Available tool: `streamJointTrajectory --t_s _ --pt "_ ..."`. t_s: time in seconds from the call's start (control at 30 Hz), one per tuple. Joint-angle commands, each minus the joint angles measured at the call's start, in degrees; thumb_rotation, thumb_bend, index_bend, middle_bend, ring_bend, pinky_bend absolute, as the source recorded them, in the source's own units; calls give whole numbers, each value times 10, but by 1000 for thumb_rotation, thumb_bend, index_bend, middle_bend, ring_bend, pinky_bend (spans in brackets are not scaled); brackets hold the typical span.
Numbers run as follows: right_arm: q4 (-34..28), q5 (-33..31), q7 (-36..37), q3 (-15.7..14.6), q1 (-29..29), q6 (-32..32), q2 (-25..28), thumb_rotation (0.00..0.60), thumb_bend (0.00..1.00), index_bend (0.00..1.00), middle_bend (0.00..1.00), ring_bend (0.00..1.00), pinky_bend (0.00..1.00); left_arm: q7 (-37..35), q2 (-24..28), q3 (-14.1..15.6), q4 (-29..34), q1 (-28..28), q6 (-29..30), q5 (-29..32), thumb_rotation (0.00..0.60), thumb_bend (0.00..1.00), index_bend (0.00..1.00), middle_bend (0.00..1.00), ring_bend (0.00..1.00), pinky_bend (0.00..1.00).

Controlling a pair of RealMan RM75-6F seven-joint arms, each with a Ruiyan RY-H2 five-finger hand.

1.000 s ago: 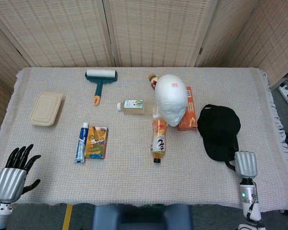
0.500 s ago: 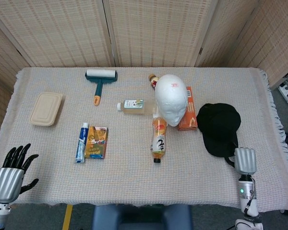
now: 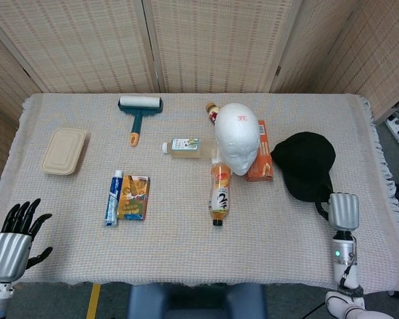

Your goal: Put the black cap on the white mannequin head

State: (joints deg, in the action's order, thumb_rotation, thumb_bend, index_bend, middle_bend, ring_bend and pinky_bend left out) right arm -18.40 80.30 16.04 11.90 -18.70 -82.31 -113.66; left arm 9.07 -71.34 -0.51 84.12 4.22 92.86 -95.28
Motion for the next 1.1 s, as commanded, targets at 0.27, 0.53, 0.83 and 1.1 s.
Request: streamJointTrajectory --t_s 0.27,0.53,0.83,1.1 --pt "-41 -17 14 28 -19 -25 30 600 478 696 1000 1000 1000 -2 -1 -4 -2 -3 10 1 600 23 295 79 23 104" --pt "-114 -56 -18 95 -61 -47 100 600 497 763 1000 1000 1000 -6 1 -3 0 -5 14 -3 600 23 296 79 23 104" --pt "-255 -81 -124 167 -123 -78 184 600 502 795 1000 1000 1000 -15 8 0 7 -3 9 -6 600 22 295 79 22 104" --pt "-356 -74 -225 207 -197 -87 222 600 503 796 1000 1000 1000 -26 13 -3 11 -2 9 -3 600 23 295 79 23 104"
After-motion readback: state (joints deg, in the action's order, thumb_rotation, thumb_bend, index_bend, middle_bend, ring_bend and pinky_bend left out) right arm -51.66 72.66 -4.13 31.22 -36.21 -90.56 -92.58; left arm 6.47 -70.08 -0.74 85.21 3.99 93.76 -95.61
